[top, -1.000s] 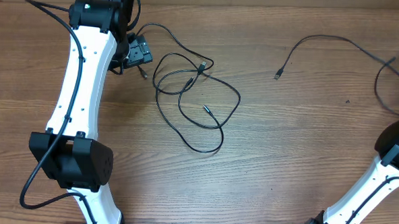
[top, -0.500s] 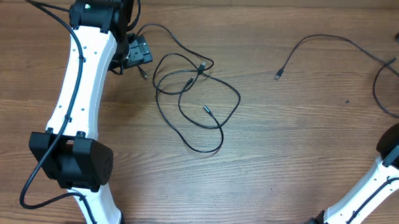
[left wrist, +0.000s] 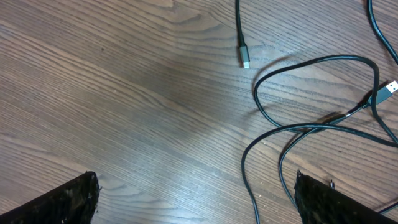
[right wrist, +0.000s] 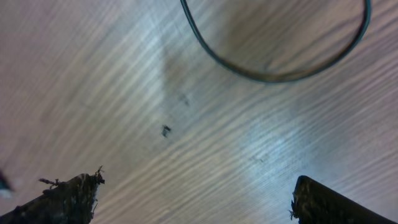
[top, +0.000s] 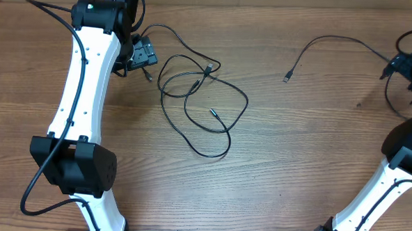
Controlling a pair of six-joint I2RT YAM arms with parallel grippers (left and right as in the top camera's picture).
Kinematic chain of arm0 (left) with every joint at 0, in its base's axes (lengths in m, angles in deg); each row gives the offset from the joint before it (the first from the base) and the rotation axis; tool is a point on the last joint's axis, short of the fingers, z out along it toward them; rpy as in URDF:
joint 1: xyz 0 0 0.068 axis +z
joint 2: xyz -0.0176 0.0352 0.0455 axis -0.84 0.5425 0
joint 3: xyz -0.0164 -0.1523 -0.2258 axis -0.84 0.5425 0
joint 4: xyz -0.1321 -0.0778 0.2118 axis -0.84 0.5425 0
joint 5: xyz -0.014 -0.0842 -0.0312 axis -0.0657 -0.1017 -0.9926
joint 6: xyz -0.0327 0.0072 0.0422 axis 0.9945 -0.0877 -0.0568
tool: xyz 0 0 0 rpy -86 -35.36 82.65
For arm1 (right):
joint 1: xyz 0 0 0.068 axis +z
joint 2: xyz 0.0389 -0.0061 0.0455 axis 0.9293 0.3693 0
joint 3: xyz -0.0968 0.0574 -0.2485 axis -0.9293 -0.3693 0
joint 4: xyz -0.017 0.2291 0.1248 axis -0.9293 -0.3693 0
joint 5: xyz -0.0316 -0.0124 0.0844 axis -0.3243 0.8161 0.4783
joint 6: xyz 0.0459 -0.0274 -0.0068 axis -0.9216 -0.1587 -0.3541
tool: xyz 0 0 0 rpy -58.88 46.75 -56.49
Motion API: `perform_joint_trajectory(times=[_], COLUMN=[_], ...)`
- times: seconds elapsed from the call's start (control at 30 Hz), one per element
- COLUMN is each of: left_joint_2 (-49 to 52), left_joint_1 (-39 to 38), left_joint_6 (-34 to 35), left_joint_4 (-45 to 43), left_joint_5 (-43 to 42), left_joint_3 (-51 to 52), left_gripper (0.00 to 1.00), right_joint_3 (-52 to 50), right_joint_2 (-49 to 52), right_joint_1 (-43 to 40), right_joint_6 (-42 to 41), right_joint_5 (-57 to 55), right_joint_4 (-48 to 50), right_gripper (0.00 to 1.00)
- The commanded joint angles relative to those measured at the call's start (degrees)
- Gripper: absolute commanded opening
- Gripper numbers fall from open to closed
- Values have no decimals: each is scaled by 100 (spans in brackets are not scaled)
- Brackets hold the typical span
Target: Untangle cables
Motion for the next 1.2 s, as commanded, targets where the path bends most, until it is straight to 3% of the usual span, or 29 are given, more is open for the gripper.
perform_joint_trajectory(times=[0.0,0.2,0.43,1.17], left_joint_2=[-55,-55,-55,-55], left_joint_1=[-39,-39,-39,-35], left_joint_6=[-109,-109,-109,-109], left_joint_4=[-4,-4,-4,-4], left_joint_5=[116,116,116,116], left_joint_3=[-2,-2,-2,-2], left_gripper=[100,100,100,100], right_joint_3=[-750,-2124,-3023,-3687], right_joint_2=[24,24,24,555], right_joint_1=[7,7,-26,-730], right_joint_6=[-44,-66,-146,15], right_joint_5=[-435,-437,-433,-437], right_joint_4=[236,1174,2417,5626], right_gripper=[100,100,100,100])
